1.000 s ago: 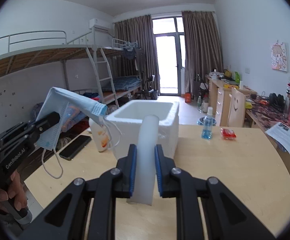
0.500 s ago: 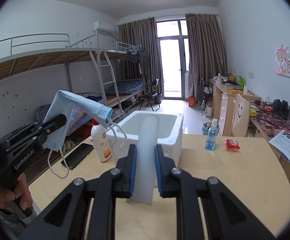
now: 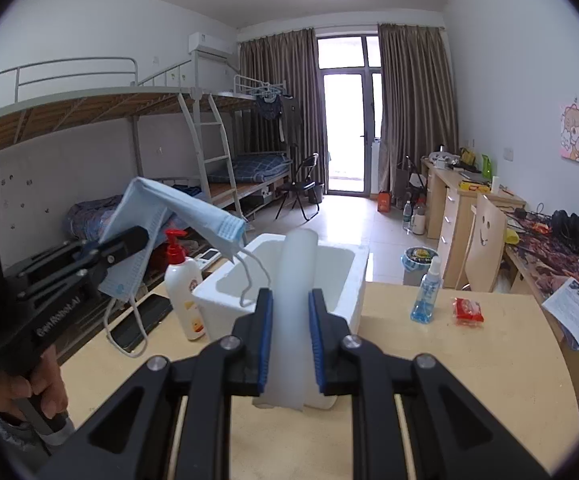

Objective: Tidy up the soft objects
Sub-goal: 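Carry the foam tube with the right tool and the mask with the left tool over the box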

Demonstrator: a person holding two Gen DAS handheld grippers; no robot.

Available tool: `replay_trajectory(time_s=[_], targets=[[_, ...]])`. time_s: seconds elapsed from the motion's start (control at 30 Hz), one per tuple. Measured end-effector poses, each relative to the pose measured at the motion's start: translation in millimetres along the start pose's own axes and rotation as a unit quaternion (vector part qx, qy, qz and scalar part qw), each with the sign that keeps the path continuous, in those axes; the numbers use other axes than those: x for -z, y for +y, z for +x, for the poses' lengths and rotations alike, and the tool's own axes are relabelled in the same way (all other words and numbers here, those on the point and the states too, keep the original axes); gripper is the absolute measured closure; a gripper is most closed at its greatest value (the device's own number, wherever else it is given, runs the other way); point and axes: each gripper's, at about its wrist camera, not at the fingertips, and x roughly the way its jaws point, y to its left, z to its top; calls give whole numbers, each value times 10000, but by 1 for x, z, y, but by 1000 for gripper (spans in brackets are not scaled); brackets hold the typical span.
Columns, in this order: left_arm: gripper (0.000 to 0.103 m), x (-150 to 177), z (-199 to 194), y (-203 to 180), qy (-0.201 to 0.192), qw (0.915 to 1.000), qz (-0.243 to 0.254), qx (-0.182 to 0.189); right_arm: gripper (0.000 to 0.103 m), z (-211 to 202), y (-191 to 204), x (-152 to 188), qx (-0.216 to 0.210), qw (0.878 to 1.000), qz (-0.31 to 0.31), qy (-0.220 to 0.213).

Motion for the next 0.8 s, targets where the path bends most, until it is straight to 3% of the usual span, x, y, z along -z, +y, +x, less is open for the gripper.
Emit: replay_trajectory(time_s=[0.8], targets=[[96,-2,49,28,179,9994,-86,-288,82,103,2,-26,-107,9969,-315,707]])
